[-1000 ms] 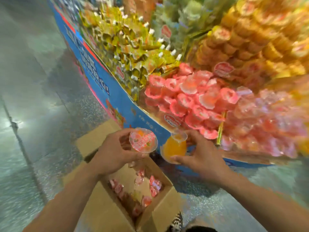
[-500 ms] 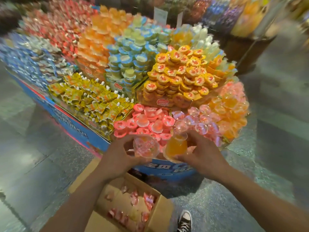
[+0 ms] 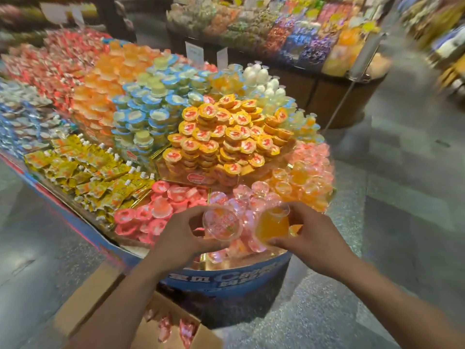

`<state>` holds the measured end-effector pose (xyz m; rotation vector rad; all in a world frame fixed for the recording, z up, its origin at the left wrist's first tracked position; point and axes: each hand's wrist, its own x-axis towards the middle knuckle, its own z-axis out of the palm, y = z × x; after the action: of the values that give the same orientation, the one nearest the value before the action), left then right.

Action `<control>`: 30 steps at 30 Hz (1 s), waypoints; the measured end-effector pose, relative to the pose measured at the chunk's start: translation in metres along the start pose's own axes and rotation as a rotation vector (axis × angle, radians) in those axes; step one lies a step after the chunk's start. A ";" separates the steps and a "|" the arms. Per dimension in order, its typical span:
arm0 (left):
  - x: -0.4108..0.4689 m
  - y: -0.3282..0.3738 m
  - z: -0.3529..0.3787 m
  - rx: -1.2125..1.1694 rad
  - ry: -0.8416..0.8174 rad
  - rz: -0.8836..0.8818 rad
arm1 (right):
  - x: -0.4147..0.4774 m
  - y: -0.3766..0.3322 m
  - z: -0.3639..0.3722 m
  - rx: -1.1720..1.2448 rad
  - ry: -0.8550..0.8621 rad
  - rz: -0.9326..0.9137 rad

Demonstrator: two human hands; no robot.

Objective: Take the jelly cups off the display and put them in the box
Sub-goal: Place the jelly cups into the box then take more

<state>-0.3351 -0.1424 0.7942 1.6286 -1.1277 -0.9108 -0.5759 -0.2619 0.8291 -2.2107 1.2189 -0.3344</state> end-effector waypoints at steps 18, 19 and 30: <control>0.107 0.055 0.151 0.042 -0.066 0.033 | 0.050 0.144 -0.109 0.015 0.070 0.047; 0.115 0.055 0.154 0.048 -0.067 0.033 | 0.054 0.149 -0.111 0.022 0.080 0.056; 0.213 0.048 0.172 0.103 -0.140 0.034 | 0.122 0.196 -0.129 0.061 0.138 0.171</control>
<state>-0.4400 -0.3992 0.7750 1.6434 -1.3134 -0.9705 -0.7050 -0.4917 0.8063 -2.0429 1.4408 -0.4545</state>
